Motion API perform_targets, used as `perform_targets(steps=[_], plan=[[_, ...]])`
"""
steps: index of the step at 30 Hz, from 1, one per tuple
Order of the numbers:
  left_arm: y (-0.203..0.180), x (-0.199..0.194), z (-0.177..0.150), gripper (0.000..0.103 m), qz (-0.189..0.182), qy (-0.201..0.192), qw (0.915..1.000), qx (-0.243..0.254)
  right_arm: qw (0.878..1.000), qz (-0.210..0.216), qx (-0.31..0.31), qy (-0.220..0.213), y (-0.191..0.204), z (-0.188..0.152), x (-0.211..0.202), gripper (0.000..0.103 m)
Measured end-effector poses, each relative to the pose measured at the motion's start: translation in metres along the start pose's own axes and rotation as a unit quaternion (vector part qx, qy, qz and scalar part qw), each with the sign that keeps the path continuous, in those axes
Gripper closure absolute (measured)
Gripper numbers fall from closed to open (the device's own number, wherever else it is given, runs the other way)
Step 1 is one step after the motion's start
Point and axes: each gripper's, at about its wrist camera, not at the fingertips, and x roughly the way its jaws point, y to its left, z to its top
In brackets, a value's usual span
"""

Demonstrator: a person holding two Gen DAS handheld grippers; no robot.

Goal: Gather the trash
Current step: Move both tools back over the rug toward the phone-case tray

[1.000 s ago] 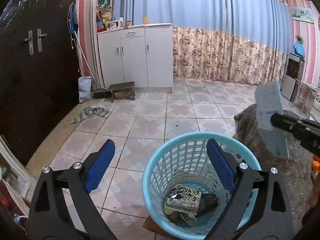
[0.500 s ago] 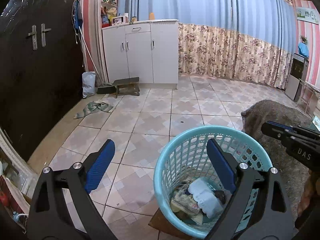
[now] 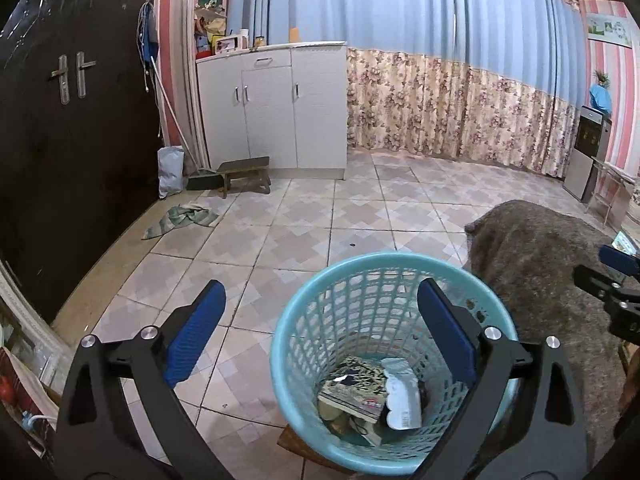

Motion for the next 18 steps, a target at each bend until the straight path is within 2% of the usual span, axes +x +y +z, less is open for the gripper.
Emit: perform_targets(steps=[3,6,18], plan=[[-0.012,-0.008,0.003,0.008,-0.007,-0.003,1.0000,-0.002,1.000,-0.026,-0.009,-0.005,-0.026,-0.006,-0.024,0.016],[-0.026,-0.017,0.004,0.007,-0.015,-0.006,0.9999,-0.001,0.998,-0.056,-0.015,-0.003,-0.053,-0.012,-0.047,0.015],[-0.095,-0.052,-0.006,0.006,-0.046,-0.007,0.9987,0.021,0.989,-0.142,0.027,-0.015,-0.163,-0.042,-0.124,0.014]])
